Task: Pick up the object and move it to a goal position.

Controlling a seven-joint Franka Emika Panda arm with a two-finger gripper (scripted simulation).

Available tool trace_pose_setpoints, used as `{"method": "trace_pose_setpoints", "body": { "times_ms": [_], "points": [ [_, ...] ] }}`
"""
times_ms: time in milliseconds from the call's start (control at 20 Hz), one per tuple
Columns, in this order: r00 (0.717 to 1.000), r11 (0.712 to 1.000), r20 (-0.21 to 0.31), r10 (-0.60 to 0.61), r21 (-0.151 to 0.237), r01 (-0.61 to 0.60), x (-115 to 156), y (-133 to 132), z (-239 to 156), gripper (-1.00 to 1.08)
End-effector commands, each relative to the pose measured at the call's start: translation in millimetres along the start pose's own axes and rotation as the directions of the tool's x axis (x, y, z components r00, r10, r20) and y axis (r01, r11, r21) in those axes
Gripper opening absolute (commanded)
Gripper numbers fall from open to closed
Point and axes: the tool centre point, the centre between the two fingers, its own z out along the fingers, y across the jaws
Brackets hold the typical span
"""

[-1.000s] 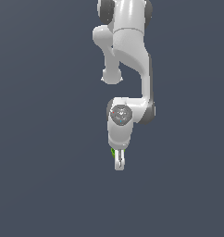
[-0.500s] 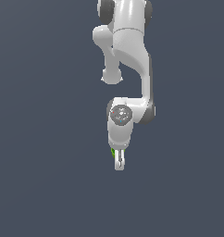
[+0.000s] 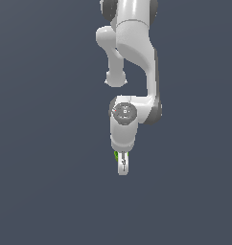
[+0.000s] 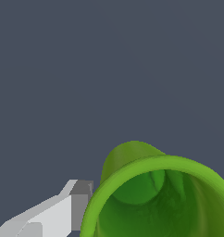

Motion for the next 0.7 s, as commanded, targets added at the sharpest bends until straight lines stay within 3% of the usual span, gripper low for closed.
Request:
{"method": "trace_pose_setpoints", "body": {
  "times_ms": [0,650],
  "points": [
    [1.0,1.0,0.0,0.0,0.003,0.0,2.6,-2.1,-18.3,-1.0],
    [1.0,1.0,-0.001,0.003,0.003,-0.003,24.4,-13.1,-154.1,-1.0]
  ]
}}
